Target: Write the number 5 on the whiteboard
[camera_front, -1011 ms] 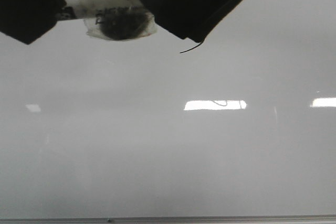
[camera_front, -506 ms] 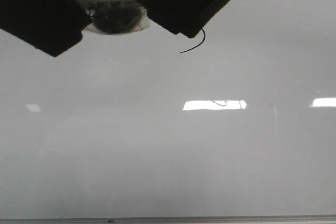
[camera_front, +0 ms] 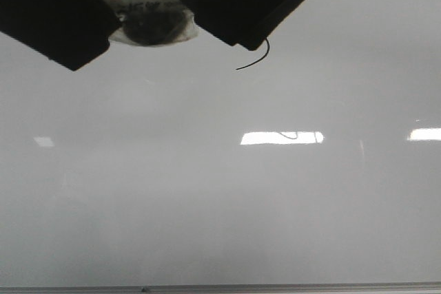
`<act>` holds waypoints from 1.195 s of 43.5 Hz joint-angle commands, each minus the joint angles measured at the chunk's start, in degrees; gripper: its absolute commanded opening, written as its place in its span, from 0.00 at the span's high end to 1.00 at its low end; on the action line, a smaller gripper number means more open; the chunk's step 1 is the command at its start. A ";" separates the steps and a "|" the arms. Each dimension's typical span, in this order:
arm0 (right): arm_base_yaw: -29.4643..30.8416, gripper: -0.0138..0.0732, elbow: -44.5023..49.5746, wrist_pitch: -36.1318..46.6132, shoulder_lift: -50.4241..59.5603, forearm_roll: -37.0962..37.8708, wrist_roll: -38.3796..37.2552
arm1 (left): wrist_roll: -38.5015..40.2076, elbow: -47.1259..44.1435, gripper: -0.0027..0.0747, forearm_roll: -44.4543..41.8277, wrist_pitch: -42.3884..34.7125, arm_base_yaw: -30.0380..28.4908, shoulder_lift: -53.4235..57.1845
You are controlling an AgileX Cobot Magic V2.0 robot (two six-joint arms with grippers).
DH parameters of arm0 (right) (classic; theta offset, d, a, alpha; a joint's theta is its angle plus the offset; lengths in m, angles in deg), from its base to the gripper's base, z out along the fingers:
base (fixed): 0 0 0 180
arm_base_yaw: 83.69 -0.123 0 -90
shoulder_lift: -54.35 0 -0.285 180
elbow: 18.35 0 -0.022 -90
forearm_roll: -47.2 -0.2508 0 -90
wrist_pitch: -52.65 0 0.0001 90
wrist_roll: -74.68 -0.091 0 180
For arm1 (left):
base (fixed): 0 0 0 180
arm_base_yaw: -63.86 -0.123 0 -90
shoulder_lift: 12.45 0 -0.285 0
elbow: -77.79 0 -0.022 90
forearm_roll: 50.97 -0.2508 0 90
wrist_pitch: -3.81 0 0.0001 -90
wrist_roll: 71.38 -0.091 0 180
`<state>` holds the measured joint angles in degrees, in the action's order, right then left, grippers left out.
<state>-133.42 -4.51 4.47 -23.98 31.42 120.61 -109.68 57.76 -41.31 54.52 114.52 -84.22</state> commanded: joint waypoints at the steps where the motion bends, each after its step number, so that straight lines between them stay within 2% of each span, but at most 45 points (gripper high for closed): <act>1: 0.00 0.91 -1.59 2.07 1.49 -0.74 0.68 | -0.08 1.99 0.68 1.12 -2.66 0.32 0.97; 17: 0.00 0.89 -1.59 1.71 1.49 -0.74 0.11 | -0.08 1.99 0.99 1.04 -2.61 0.32 0.97; 21: 0.20 0.79 -1.59 1.98 1.49 -0.74 -0.02 | -0.08 1.99 0.99 1.04 -2.61 0.32 0.97; 27: 0.27 0.49 -1.59 2.37 1.74 -0.74 -1.12 | 0.27 1.99 0.99 0.84 -2.75 0.09 1.08; 31: 1.86 0.36 -1.59 2.62 2.47 0.59 -5.86 | 0.69 1.99 0.99 0.84 -2.75 -1.11 1.18; 36: 7.27 0.36 -0.38 2.06 5.11 4.61 -12.96 | 0.94 1.88 0.99 0.84 -2.85 -4.75 2.20; 41: 14.11 0.37 4.98 4.32 11.31 5.00 -15.49 | 0.94 0.06 0.99 0.84 -5.17 -10.74 5.79; 46: 21.42 0.45 12.96 9.36 20.14 4.94 -21.28 | 1.65 -3.45 0.99 1.31 -9.44 -18.24 11.41; 52: 29.67 0.58 22.91 16.89 32.36 4.94 -33.76 | 5.40 -8.50 0.99 3.35 -14.04 -27.22 17.81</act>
<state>-107.61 15.22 13.51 2.22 36.57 93.12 -106.52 49.98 -40.39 46.50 90.84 -69.66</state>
